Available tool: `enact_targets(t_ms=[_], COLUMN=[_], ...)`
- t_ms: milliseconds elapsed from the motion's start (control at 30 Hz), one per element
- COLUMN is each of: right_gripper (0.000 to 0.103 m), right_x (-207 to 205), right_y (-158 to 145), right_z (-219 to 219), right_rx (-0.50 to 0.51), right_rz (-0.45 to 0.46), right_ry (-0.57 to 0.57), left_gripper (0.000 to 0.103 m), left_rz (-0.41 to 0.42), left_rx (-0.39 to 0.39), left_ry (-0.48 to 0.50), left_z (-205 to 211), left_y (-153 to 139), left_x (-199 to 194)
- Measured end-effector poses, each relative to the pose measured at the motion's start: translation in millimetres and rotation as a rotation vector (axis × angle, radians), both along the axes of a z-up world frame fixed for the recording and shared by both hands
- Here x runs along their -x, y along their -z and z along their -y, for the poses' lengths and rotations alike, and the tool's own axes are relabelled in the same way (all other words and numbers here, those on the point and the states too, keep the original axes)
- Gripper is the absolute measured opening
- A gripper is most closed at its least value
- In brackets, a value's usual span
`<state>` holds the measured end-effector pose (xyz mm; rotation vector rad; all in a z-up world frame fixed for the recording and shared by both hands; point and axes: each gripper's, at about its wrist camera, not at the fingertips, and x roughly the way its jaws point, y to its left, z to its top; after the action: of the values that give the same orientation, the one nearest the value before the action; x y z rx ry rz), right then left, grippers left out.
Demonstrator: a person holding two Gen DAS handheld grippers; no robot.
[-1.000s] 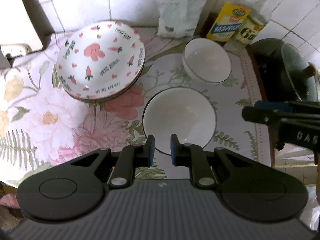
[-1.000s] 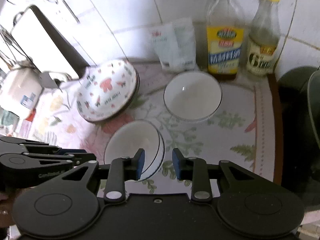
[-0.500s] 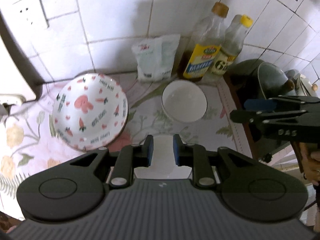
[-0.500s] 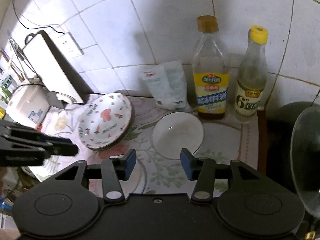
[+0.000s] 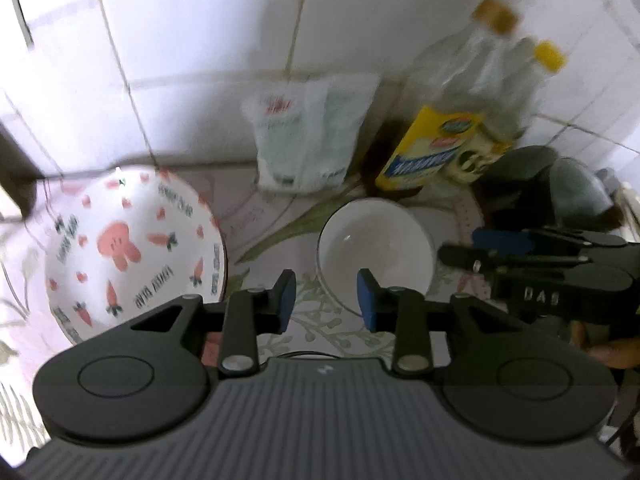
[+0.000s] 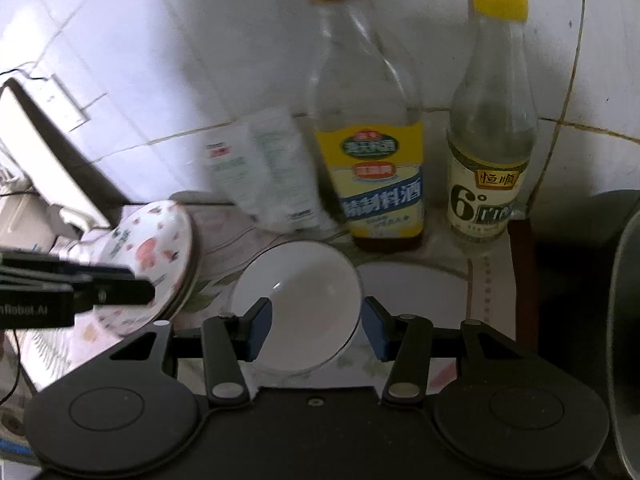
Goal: Organize plates and bowls
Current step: 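Move both grippers toward the small white bowl by the bottles, then close both grippers on the small white bowl's rim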
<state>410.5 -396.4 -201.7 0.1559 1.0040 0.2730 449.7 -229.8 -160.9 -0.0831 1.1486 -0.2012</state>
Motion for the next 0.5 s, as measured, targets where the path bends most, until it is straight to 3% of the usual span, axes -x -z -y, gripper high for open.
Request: enact_targets(t_ms=[267, 500], right_gripper=[0.055, 0.039], right_x=[-24, -25], right_y=[50, 75], right_z=[13, 10], right_rx=[-0.065, -0.129], right_rz=[-0.09, -0.177], right_ry=[0.073, 0.126], left_gripper=[0.032, 0.031], left_rz=[-0.038, -0.101], left_rx=[-0.049, -0.055], left_ry=[0.0, -0.022], left_z=[10, 14], left_y=[44, 78], left_x=[-22, -38])
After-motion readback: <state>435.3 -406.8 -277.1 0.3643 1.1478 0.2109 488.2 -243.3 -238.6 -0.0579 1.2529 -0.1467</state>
